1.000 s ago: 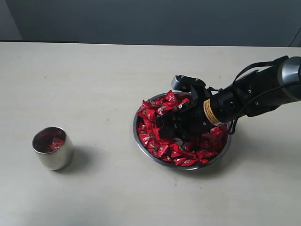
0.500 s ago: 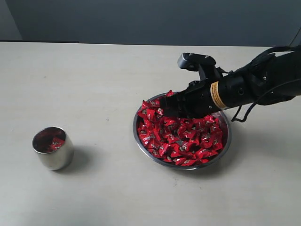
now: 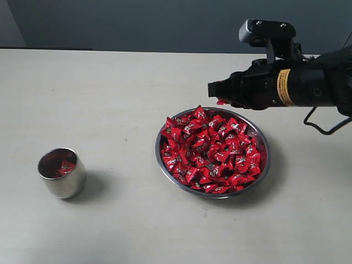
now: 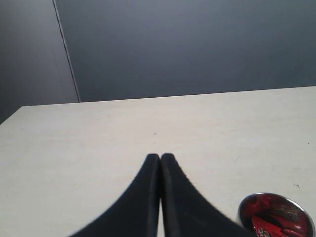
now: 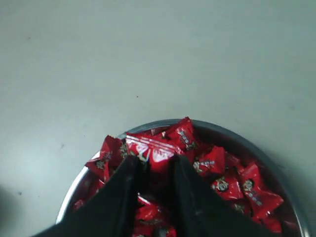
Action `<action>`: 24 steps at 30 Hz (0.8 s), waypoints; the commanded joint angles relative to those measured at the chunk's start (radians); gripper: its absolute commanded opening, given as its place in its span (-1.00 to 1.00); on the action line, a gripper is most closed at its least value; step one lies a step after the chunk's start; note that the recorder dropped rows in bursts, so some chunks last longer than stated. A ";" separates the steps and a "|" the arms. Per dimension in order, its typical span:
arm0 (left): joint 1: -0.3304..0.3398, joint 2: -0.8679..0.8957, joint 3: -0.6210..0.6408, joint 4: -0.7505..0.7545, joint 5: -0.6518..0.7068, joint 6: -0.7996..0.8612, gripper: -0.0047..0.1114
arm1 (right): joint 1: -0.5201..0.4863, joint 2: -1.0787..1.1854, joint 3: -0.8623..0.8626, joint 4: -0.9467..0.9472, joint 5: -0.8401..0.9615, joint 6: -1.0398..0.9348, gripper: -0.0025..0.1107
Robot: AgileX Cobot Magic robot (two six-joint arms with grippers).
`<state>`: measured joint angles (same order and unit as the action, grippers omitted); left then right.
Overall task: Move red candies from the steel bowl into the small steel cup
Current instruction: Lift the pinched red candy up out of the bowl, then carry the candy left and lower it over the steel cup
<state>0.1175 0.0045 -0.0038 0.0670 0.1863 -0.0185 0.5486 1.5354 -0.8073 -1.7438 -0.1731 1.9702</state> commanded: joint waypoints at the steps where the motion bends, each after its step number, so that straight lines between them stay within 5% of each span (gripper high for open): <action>1: 0.001 -0.004 0.004 0.001 -0.005 -0.001 -0.91 | -0.002 -0.019 0.061 -0.001 0.033 -0.012 -0.60; 12: 0.001 -0.004 0.004 0.001 -0.005 -0.001 -0.91 | -0.002 0.001 0.057 -0.001 -0.009 -0.065 -0.60; 24: 0.001 -0.004 0.004 0.001 -0.005 -0.001 -0.91 | 0.000 0.252 -0.200 0.009 -0.252 -0.231 -0.60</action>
<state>0.1175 0.0045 -0.0038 0.0670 0.1863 -0.0185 0.5486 1.7284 -0.9502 -1.7438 -0.3465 1.8067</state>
